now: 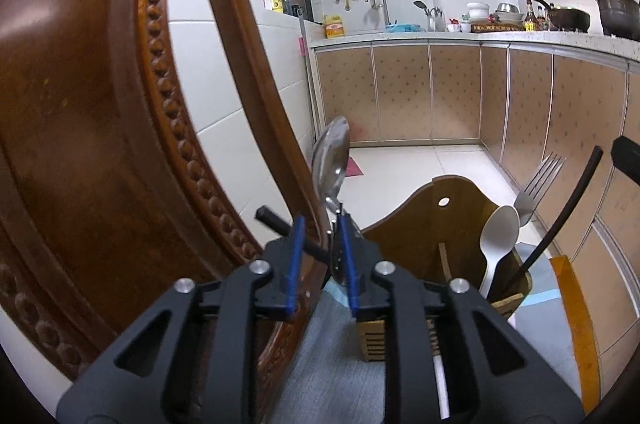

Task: Organize utensils
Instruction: 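Lower both chopsticks into the wooden holder and open both tools, then move both tools back down to the chopsticks on the cloth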

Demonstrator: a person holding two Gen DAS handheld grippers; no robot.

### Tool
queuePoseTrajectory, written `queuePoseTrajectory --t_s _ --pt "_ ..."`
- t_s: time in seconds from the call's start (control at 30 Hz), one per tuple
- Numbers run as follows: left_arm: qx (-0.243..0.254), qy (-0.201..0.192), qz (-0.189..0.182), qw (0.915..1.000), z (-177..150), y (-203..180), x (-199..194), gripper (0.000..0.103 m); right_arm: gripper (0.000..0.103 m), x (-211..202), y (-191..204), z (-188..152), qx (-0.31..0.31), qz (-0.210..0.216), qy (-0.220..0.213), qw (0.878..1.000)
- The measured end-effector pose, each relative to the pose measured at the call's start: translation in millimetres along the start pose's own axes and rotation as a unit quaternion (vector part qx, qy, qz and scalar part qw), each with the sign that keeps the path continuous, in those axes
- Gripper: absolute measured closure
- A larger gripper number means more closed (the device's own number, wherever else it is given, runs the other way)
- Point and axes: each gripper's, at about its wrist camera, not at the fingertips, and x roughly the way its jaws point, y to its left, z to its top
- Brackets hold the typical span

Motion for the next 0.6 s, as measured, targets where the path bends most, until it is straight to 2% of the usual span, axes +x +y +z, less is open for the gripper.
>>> queuePoseTrajectory --t_s 0.07,0.17,0.2,0.27,0.37,0.4,0.53,0.6 --pt "-0.004 -0.002 -0.001 1.0000 -1.4 3.0 -7.6 0.076 0.066 -12.9 -4.7 -2.0 0.005 0.002 -0.005 1.000" --pt "-0.012 -0.015 -0.003 0.9998 -3.3 10.0 -26.4 0.057 0.065 -39.6 -16.7 -17.4 0.000 -0.020 -0.024 1.000" --pt "-0.013 -0.023 -0.002 0.9997 -5.4 12.4 -35.0 0.047 0.065 -45.7 -23.1 -25.8 0.000 -0.029 -0.022 0.999" --pt "-0.007 -0.034 0.002 0.9994 -12.3 15.2 -51.5 0.043 0.065 -46.6 -33.7 -40.6 0.000 -0.041 0.006 0.999" --pt "0.000 -0.010 -0.011 0.9999 -27.5 17.5 -63.6 0.042 0.065 -23.7 -51.5 -67.5 0.009 -0.052 0.110 0.993" --pt "0.003 0.007 -0.017 0.9998 -34.2 17.1 -63.4 0.042 0.065 -6.6 -55.7 -79.1 0.013 -0.050 0.168 0.984" --pt "0.014 0.076 -0.038 0.9963 -69.0 11.5 -55.9 0.041 0.068 46.0 -52.8 -116.8 0.028 -0.020 0.326 0.945" --pt "0.013 0.100 -0.048 0.9938 -87.3 10.5 -54.2 0.041 0.068 65.3 -47.3 -131.3 0.026 -0.029 0.357 0.933"
